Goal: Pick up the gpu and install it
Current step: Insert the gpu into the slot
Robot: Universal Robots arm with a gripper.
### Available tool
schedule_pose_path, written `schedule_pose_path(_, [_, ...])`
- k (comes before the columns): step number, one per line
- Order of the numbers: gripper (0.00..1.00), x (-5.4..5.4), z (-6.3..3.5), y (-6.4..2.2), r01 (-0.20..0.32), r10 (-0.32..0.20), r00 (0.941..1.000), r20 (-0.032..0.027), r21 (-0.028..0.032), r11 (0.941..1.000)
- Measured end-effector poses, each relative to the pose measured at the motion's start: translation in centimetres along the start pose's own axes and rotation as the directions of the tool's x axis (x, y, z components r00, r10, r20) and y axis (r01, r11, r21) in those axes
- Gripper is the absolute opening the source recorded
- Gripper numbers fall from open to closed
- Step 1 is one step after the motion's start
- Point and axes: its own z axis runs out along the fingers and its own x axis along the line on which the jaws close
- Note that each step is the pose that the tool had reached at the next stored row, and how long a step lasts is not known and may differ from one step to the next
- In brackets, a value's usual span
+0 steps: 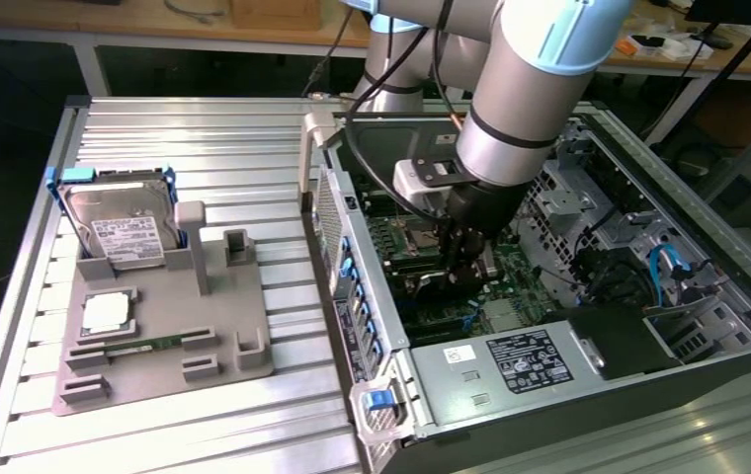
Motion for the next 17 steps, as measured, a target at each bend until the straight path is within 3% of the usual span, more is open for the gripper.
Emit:
schedule_pose_path(5, [0.27, -0.04, -0.04, 0.03, 0.0, 0.0, 1.0, 0.0001, 0.0025, 1.0])
schedule_pose_path(10, [0.27, -0.19, -0.81, 0.01, 0.0, 0.0, 1.0, -0.0007, 0.0064, 1.0])
schedule_pose_path(17, [0.27, -0.23, -0.82, 0.1, 0.0, 0.0, 1.0, -0.001, 0.0197, 0.9998])
